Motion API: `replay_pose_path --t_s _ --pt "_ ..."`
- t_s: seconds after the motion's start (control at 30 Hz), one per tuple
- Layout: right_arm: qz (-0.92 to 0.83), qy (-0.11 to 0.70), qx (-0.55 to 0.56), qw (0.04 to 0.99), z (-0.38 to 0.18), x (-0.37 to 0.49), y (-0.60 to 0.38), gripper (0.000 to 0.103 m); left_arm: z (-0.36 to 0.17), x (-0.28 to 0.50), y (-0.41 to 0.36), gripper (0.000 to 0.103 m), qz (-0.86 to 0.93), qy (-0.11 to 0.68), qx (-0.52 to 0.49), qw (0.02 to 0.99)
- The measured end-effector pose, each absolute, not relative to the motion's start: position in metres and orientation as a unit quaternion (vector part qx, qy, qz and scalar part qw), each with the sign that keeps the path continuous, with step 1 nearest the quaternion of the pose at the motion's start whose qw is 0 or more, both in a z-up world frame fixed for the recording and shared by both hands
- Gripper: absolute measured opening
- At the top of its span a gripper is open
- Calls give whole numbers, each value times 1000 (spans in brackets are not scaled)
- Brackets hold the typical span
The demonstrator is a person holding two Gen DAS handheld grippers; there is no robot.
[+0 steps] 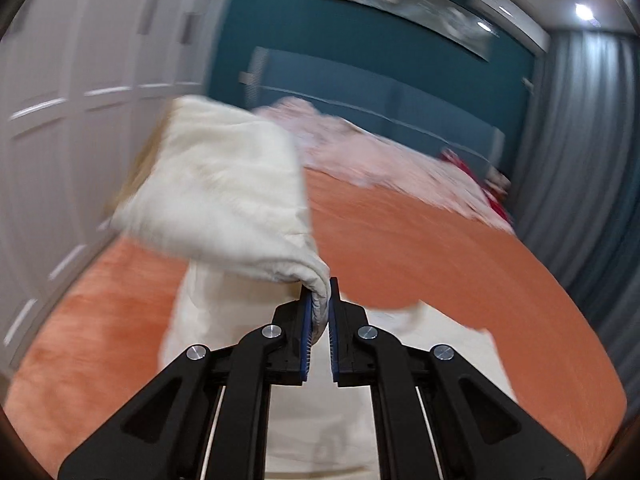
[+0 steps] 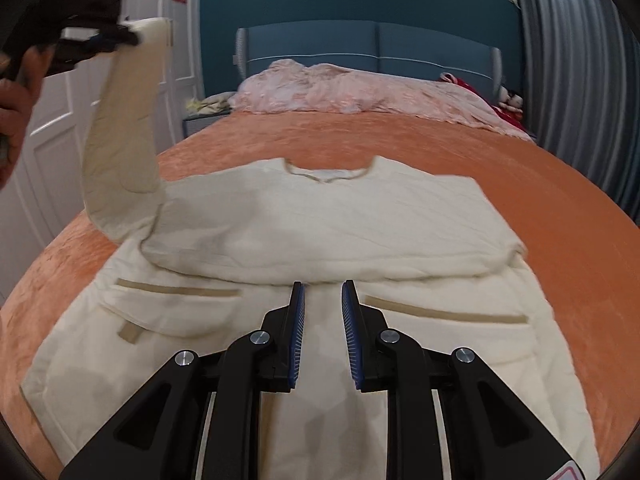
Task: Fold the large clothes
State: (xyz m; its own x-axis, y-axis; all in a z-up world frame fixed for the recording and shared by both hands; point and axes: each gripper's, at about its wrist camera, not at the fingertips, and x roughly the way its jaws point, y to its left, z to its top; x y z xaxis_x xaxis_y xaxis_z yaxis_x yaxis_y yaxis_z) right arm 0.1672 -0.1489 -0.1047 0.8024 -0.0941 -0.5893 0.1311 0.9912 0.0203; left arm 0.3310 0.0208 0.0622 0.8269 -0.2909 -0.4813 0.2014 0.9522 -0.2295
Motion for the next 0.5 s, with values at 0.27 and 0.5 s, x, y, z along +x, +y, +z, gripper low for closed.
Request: replay_pose_path --t_s 0.27,0.5 --pt "-92 314 77 942 -113 154 -208 22 -27 325 -114 56 -210 368 -55 904" --pt "-105 294 116 943 -103 159 -243 39 -50 309 -63 80 -200 373 -130 897"
